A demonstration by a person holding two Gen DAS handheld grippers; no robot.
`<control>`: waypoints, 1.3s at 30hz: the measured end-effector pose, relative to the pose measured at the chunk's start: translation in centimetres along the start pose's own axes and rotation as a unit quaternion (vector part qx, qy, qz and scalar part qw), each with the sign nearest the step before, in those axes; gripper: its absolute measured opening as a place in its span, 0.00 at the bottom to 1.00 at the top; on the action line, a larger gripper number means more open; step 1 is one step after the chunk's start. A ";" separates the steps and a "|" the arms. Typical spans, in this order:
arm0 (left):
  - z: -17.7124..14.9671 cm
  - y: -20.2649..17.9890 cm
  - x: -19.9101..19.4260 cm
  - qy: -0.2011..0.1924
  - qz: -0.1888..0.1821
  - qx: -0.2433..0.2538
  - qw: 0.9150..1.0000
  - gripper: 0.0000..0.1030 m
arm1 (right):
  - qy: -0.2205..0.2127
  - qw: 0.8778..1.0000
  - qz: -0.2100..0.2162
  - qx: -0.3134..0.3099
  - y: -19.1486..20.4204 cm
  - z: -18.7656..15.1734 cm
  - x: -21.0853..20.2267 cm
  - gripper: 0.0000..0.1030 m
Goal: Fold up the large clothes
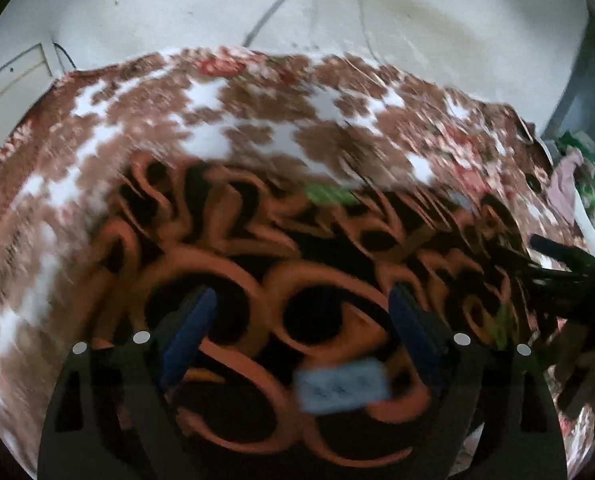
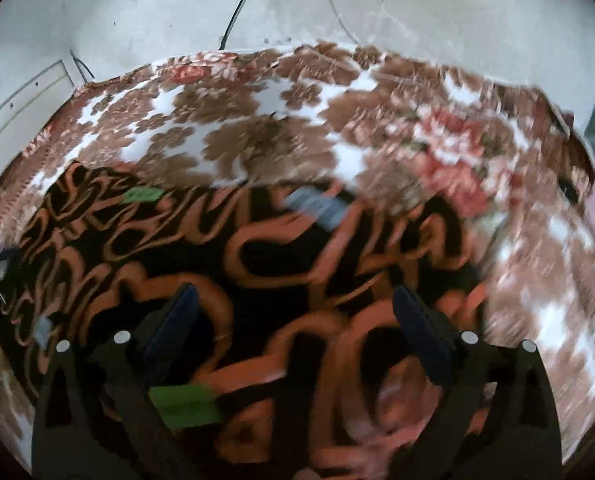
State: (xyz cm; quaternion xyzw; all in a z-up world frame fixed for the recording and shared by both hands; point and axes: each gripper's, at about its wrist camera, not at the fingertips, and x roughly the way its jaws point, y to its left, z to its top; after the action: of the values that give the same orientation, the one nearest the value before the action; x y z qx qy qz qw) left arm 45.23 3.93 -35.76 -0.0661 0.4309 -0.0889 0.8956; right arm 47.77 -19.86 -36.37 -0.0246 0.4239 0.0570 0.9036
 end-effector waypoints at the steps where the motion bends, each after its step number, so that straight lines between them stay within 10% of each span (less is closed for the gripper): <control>1: -0.8 -0.9 0.2 -0.002 -0.002 0.004 1.000 0.84 | 0.000 1.000 -0.005 0.002 0.4 -0.5 0.2 0.93; 6: -4.1 -2.5 2.0 0.003 0.024 0.061 0.998 0.86 | 0.009 0.998 -0.047 -0.046 1.4 -3.4 1.6 0.93; 14: -6.5 6.1 2.0 0.014 0.135 0.079 0.988 0.89 | 0.015 0.988 -0.113 -0.102 -4.7 -6.9 2.1 0.94; 22: -5.0 10.8 -1.4 0.008 0.114 0.013 0.993 0.87 | -0.006 0.993 -0.097 -0.062 -3.4 -5.1 -1.1 0.95; 31: -1.0 1.4 1.0 -0.052 0.025 -0.008 0.998 0.88 | -0.041 0.994 -0.085 -0.055 5.6 -0.5 1.8 0.95; 39: -1.6 3.9 7.4 0.023 0.099 0.056 0.993 0.95 | -0.003 0.988 -0.125 -0.093 4.3 -0.4 6.1 0.95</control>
State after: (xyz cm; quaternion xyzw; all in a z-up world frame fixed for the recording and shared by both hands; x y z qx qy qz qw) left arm 48.95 6.04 -43.12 0.0294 0.4505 -0.0249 0.8920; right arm 50.80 -15.13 -41.25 -0.1615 0.4073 -0.0169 0.8987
